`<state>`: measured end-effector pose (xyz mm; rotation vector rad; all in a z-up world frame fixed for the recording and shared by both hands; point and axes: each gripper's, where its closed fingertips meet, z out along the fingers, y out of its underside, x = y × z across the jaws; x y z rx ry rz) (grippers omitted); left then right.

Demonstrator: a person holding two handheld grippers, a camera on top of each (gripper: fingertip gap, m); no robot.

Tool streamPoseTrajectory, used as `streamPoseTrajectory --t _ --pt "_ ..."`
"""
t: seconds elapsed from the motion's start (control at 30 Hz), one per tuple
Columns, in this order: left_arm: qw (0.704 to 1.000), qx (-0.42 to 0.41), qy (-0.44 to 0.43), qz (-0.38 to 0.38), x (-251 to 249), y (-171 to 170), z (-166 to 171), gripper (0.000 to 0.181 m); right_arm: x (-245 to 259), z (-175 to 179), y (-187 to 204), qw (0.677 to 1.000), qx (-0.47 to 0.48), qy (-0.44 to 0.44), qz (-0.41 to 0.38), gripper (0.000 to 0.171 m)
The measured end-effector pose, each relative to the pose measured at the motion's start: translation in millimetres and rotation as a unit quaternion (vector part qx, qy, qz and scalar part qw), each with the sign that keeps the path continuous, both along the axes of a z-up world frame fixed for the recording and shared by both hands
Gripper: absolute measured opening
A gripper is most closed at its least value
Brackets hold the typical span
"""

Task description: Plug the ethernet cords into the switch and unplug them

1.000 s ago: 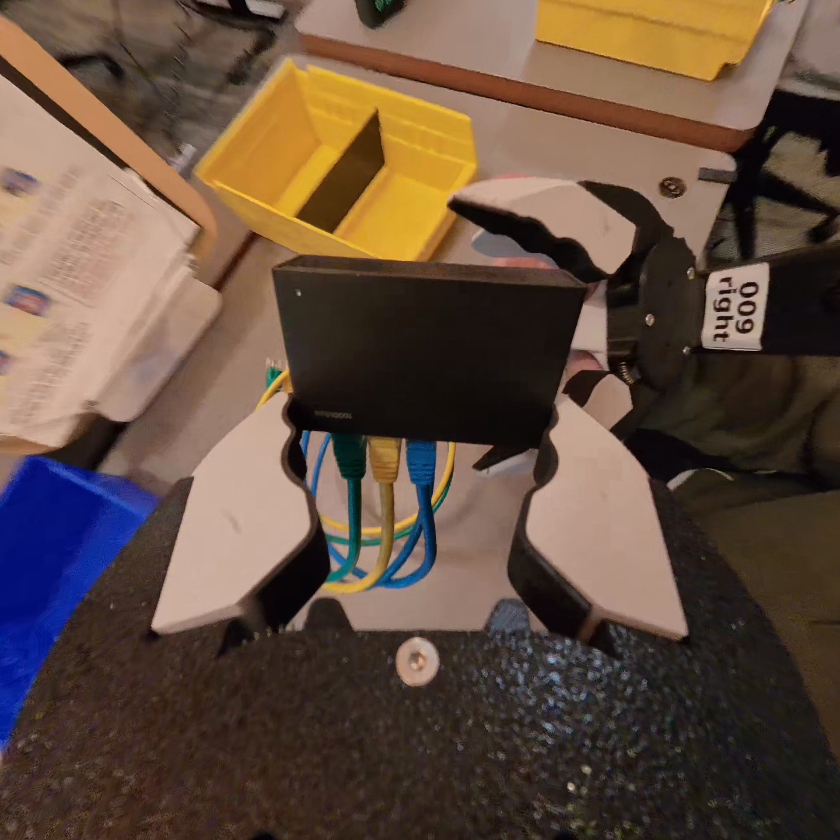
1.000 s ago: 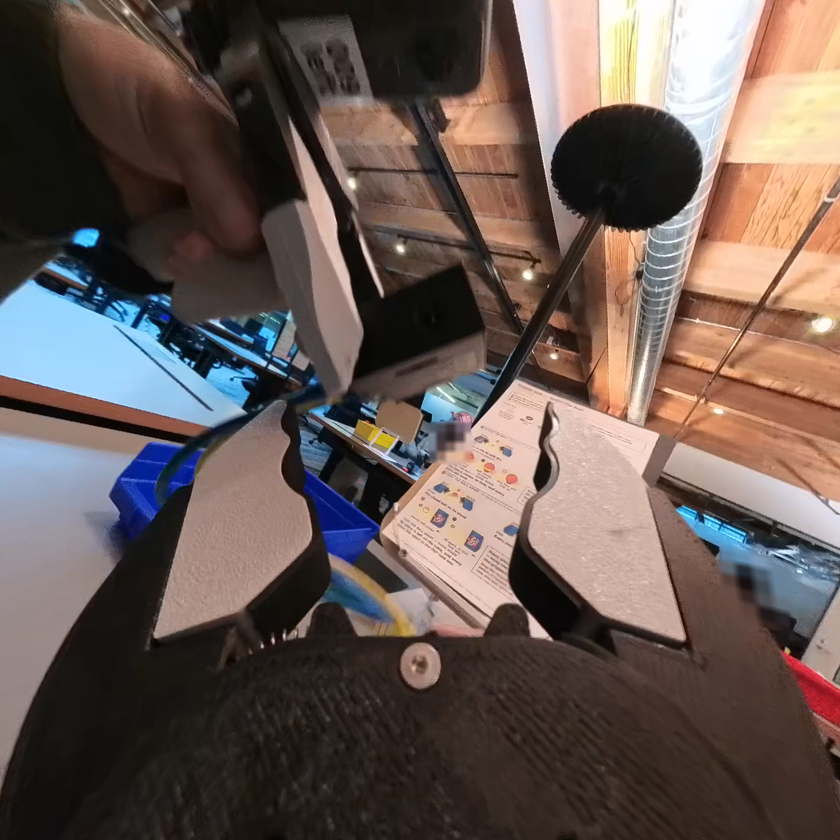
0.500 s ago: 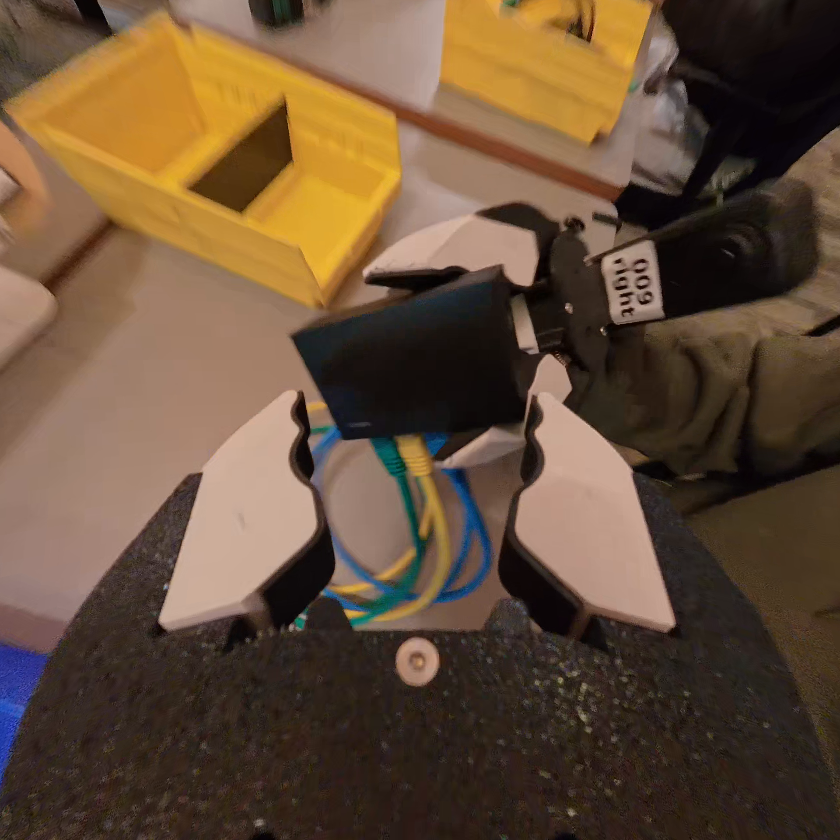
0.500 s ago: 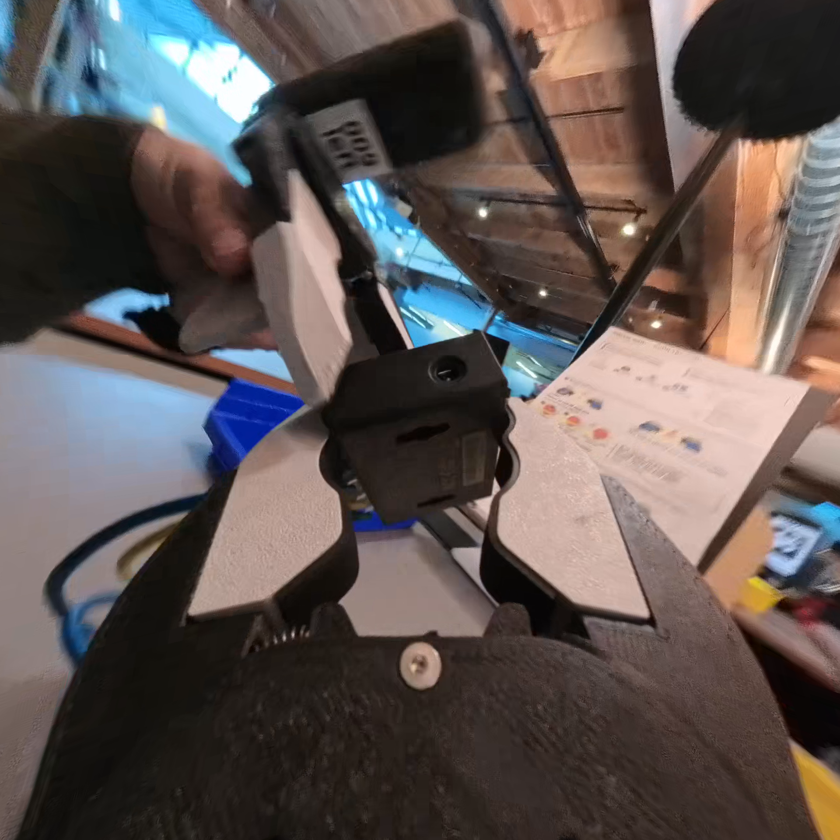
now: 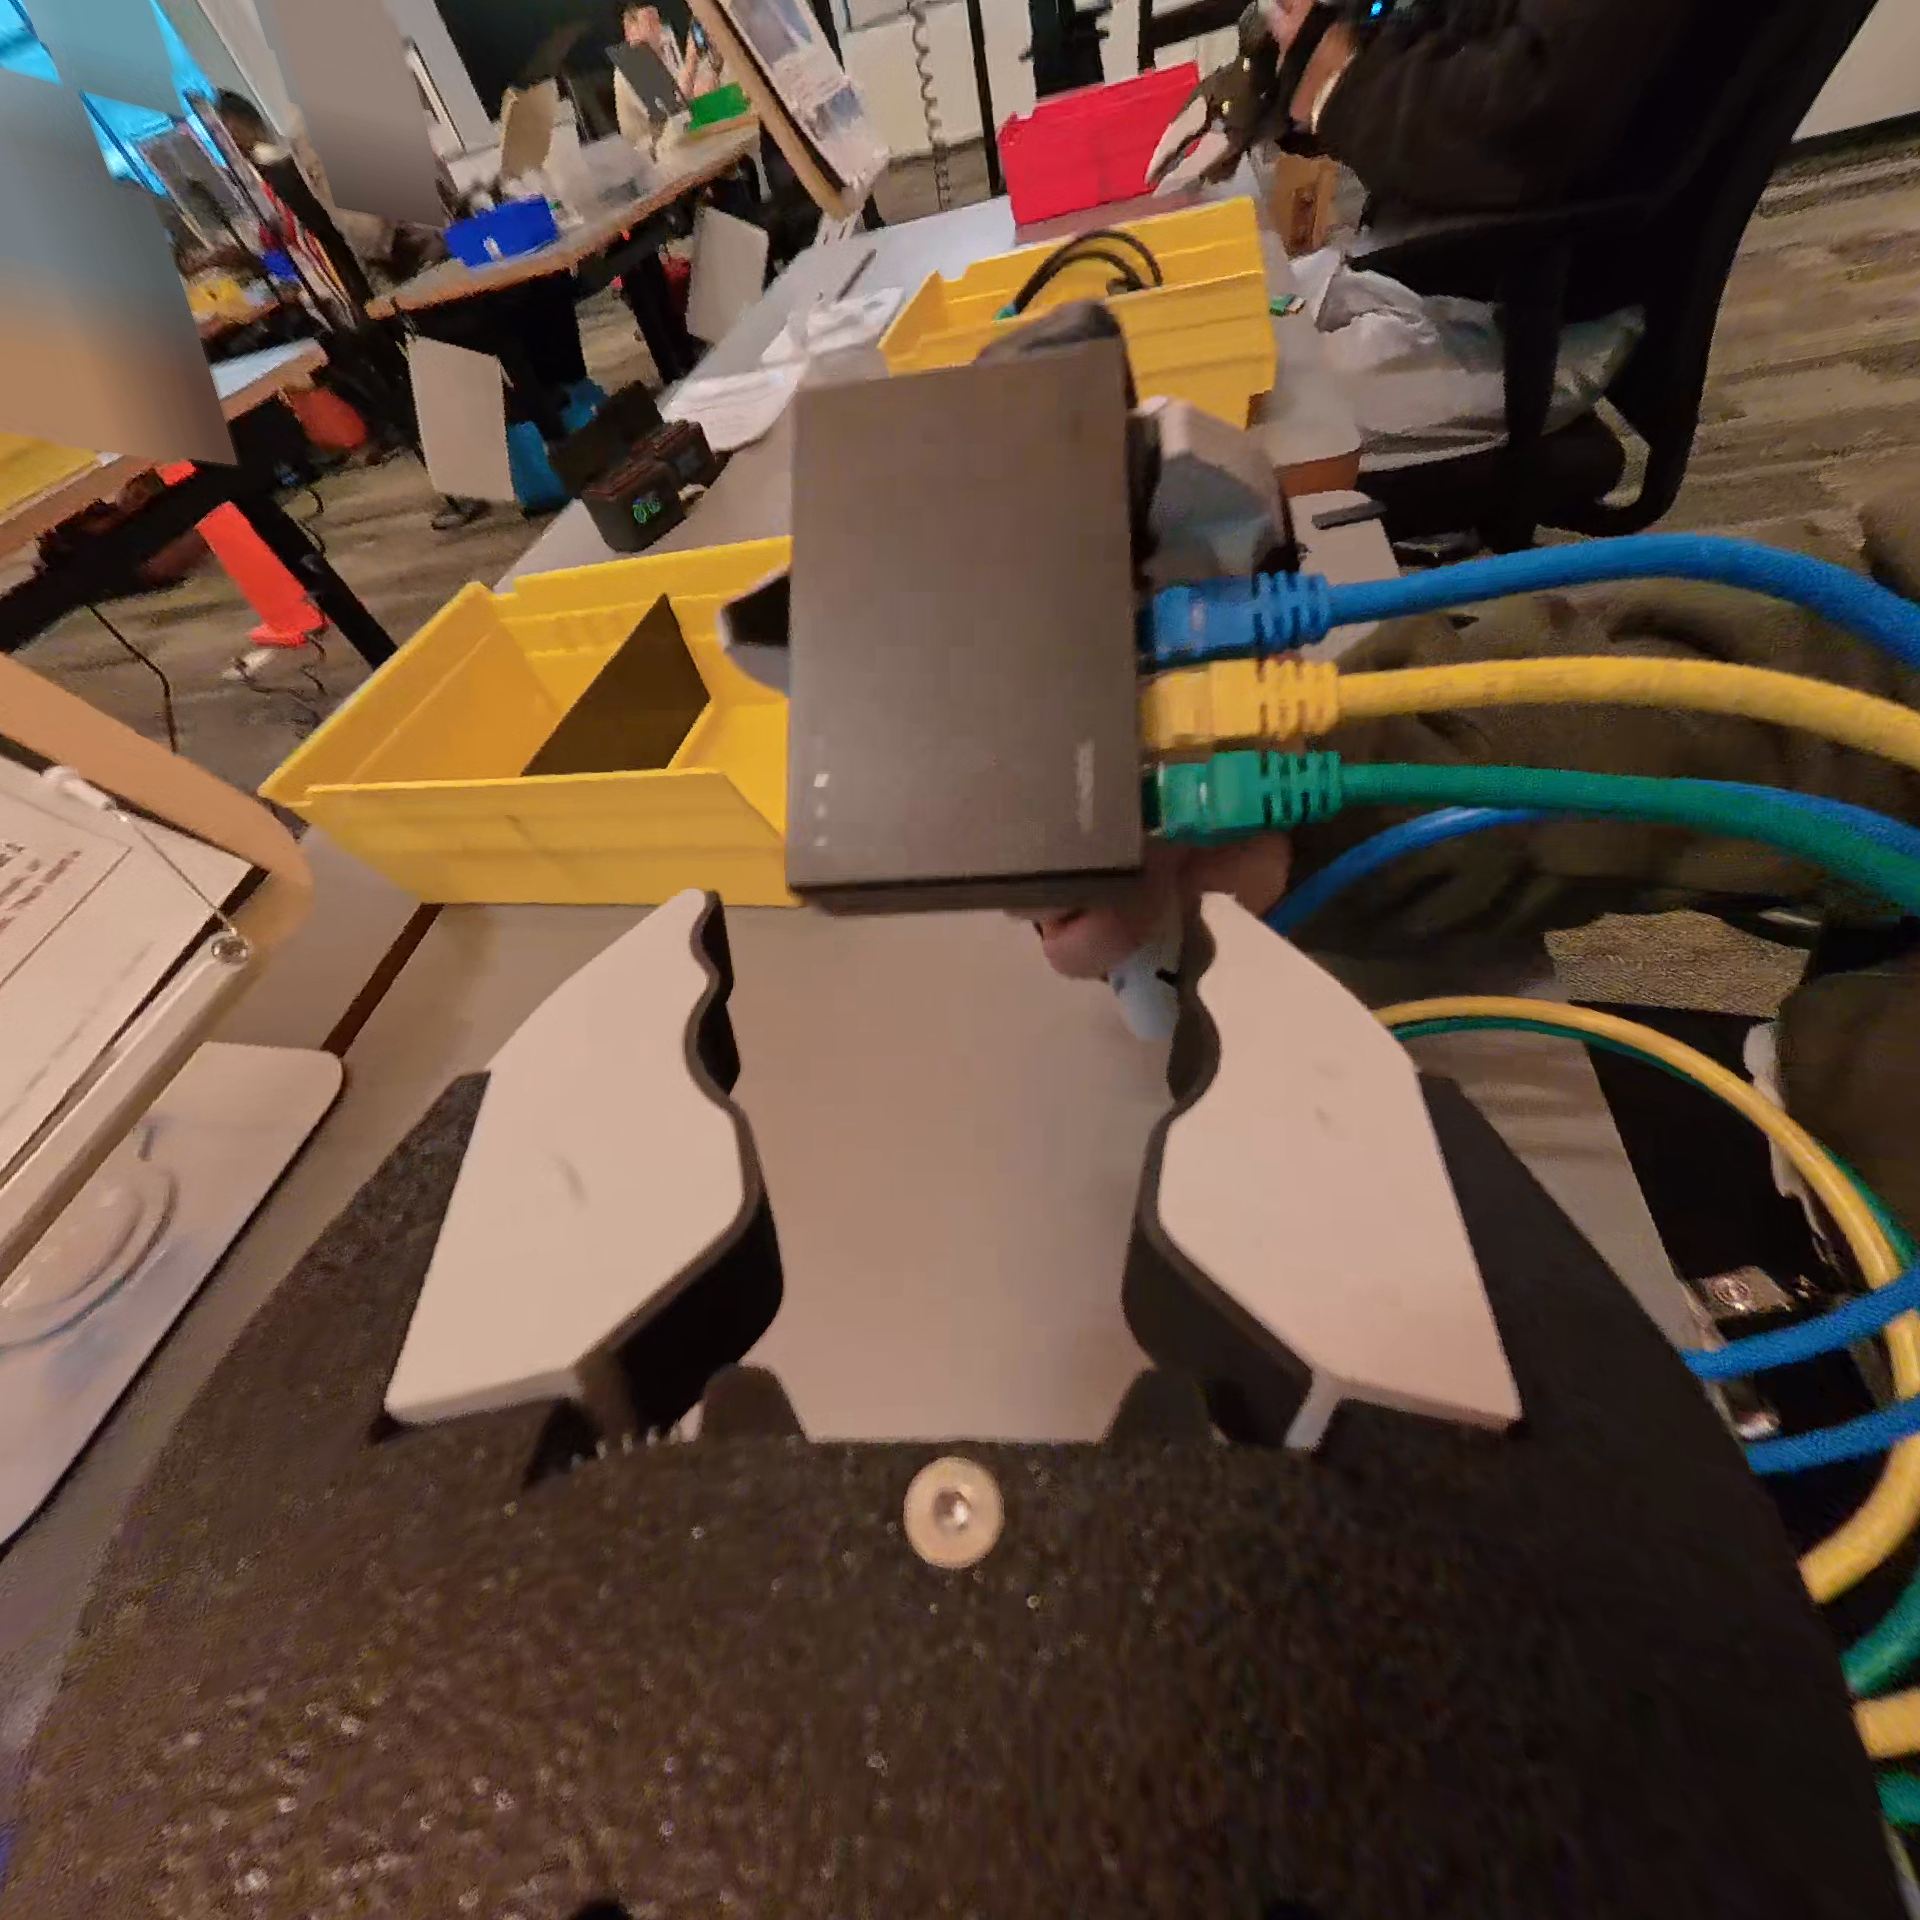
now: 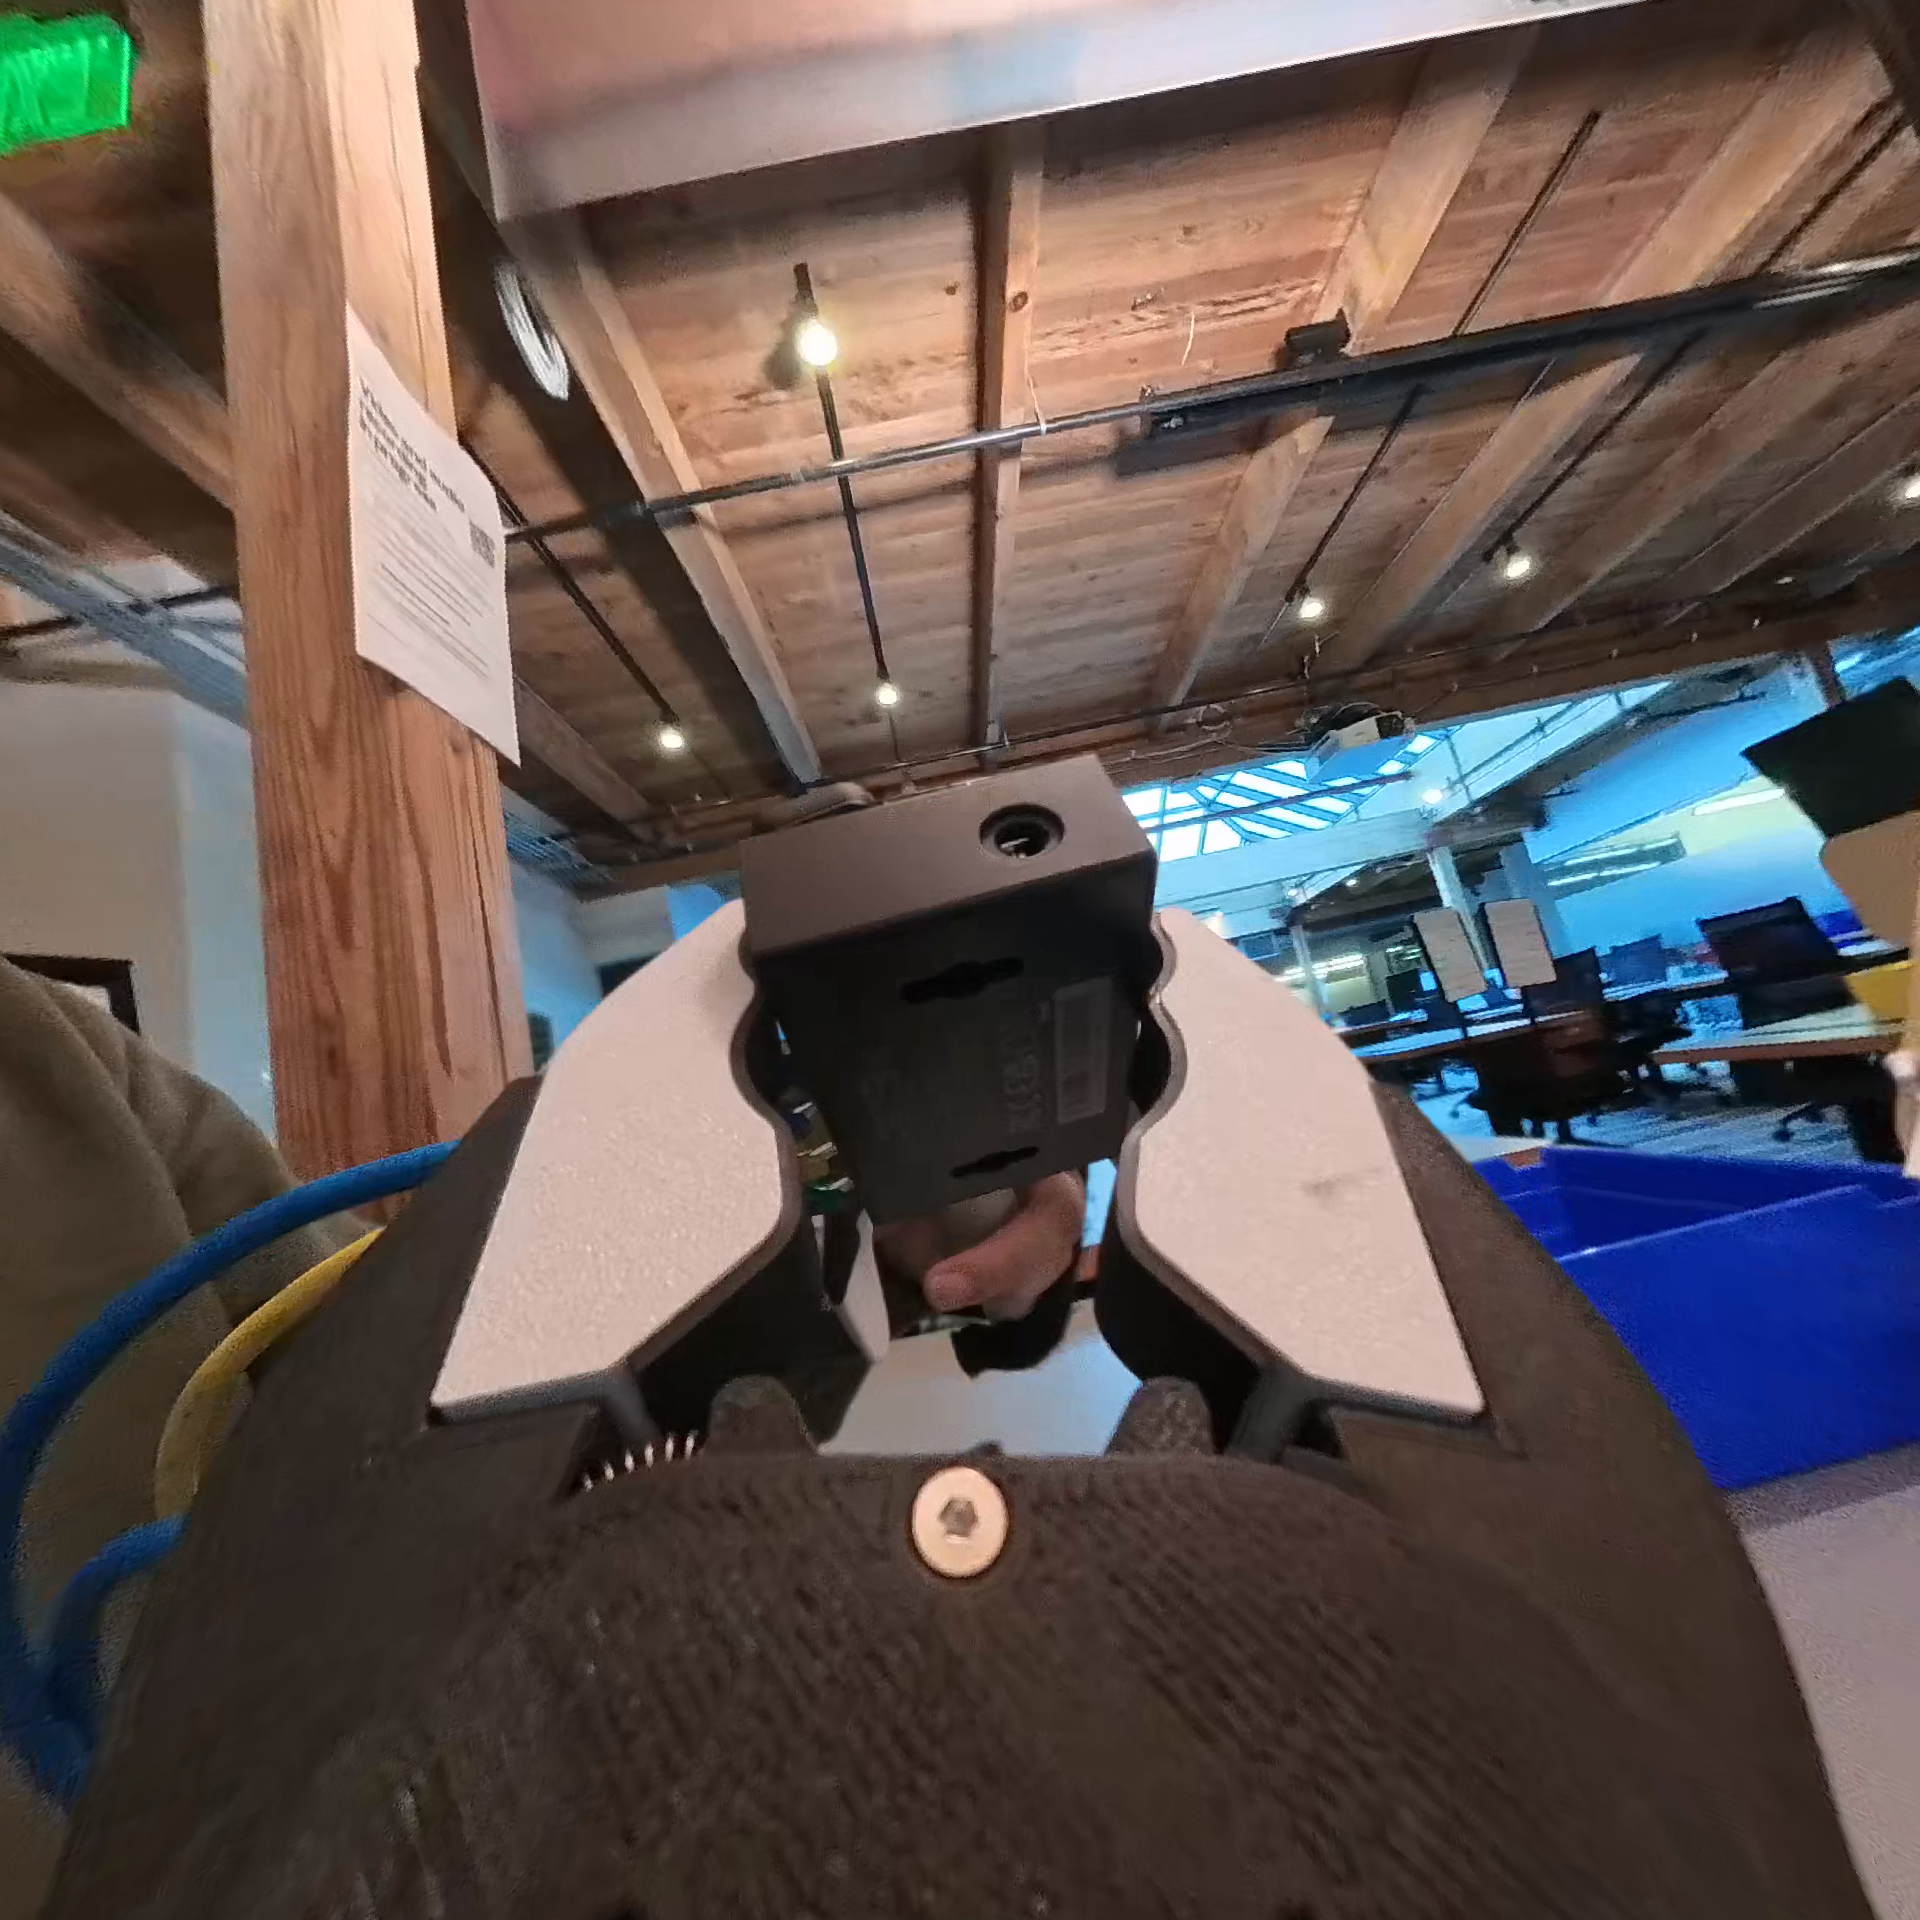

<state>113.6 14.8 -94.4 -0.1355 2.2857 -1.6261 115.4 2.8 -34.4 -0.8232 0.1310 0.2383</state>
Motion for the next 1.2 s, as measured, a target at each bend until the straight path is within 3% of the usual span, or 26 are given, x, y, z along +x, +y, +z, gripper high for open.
streamPoseTrajectory --t 0.17,0.27,0.43,0.57,0.67,0.73,0.77,0.83,0.93,1.1,1.2 --pt "1.0 -0.015 -0.024 0.013 1.9 0.5 -5.2 0.063 3.9 -13.3 5.2 0.999 -0.001 0.019 0.026 0.067" --pt "0.999 -0.012 -0.014 0.042 8.1 3.9 -14.9 0.062 9.2 -21.7 9.8 0.999 -0.035 0.024 0.03 0.068" --pt "0.979 0.024 -0.023 0.203 46.5 40.2 -21.1 0.062 50.8 -42.4 -8.4 0.986 -0.14 0.07 -0.062 0.068" --pt "0.939 0.079 -0.03 0.334 70.1 74.8 -26.1 0.061 56.0 -44.8 -18.2 0.941 -0.288 -0.007 -0.18 0.082" --pt "0.903 0.141 -0.053 0.403 79.1 89.1 -29.5 0.061 51.4 -55.9 -4.9 0.872 -0.402 -0.097 -0.261 0.088" --pt "0.89 0.17 -0.07 0.416 80.3 86.1 -30.7 0.061 54.5 -67.1 6.7 0.819 -0.452 -0.154 -0.318 0.081" --pt "0.887 0.176 -0.076 0.42 80.2 82.9 -30.7 0.061 53.7 -75.0 14.0 0.803 -0.47 -0.172 -0.324 0.065" --pt "0.886 0.175 -0.087 0.422 79.3 75.7 -30.3 0.061 59.2 -90.8 22.9 0.781 -0.495 -0.172 -0.339 0.063" --pt "0.889 0.165 -0.088 0.418 75.0 67.5 -35.0 0.061 64.9 -109.6 29.3 0.766 -0.519 -0.165 -0.341 0.066" --pt "0.897 0.137 -0.09 0.41 66.4 61.9 -37.5 0.062 69.3 -119.1 25.3 0.738 -0.535 -0.207 -0.355 0.029" --pt "0.925 0.106 -0.051 0.361 54.7 53.4 -34.7 0.058 72.9 -116.3 18.0 0.723 -0.527 -0.248 -0.371 0.024"
